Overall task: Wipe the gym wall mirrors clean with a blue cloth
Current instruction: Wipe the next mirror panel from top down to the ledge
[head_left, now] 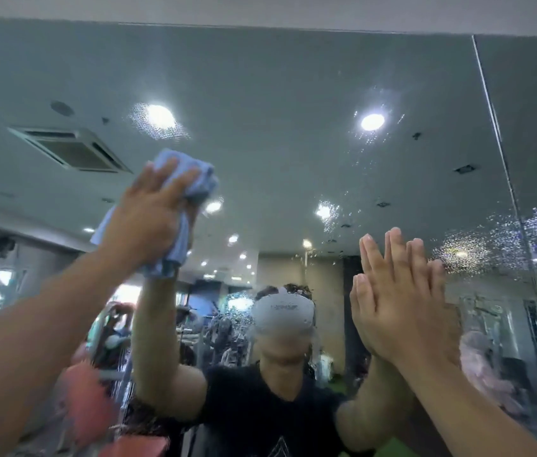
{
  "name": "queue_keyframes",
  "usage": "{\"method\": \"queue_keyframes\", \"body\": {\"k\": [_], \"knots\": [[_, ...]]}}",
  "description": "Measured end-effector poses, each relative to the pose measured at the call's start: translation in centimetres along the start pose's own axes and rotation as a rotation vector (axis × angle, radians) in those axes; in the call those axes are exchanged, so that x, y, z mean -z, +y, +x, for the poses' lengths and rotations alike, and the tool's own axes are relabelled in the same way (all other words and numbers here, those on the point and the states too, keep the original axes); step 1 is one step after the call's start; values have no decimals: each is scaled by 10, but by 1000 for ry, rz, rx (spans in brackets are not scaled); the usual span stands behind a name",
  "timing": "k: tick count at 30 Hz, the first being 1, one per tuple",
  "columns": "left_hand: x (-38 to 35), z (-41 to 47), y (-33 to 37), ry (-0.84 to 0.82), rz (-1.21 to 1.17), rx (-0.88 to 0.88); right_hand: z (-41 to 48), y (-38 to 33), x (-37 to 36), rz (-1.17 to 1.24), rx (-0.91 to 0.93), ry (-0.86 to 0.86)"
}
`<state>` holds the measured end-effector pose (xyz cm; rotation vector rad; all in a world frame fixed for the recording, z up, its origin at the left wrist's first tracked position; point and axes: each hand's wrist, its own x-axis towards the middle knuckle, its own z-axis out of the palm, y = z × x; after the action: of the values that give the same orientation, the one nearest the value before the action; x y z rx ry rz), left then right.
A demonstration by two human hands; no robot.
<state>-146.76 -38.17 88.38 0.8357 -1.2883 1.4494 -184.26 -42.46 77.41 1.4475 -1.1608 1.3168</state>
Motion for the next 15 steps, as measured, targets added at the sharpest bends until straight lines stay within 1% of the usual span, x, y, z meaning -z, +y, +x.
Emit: {"method": "queue_keyframes", "body": {"k": [3, 4, 5, 6, 8, 11, 13, 15], "knots": [[-12, 39, -16, -111, 41, 336, -1, -1, -2, -2, 2, -8], [-14, 54, -8, -138, 38, 410, -1, -2, -3, 0, -1, -5], [-17, 70, 6, -151, 28, 437, 0, -2, -3, 0, -3, 0], [-19, 83, 26, -152, 9, 421, 1, -1, -3, -2, 1, 0], [-24, 102, 78, -157, -33, 308, 1, 0, -3, -5, 8, -5], [-36, 101, 154, -294, -25, 103, 1, 2, -1, -3, 9, -8], [-40, 90, 175, -304, -74, 33, 0, 3, 0, 10, 12, -8], [-39, 86, 165, -291, -97, -30, 0, 4, -1, 18, 19, -8]]}}
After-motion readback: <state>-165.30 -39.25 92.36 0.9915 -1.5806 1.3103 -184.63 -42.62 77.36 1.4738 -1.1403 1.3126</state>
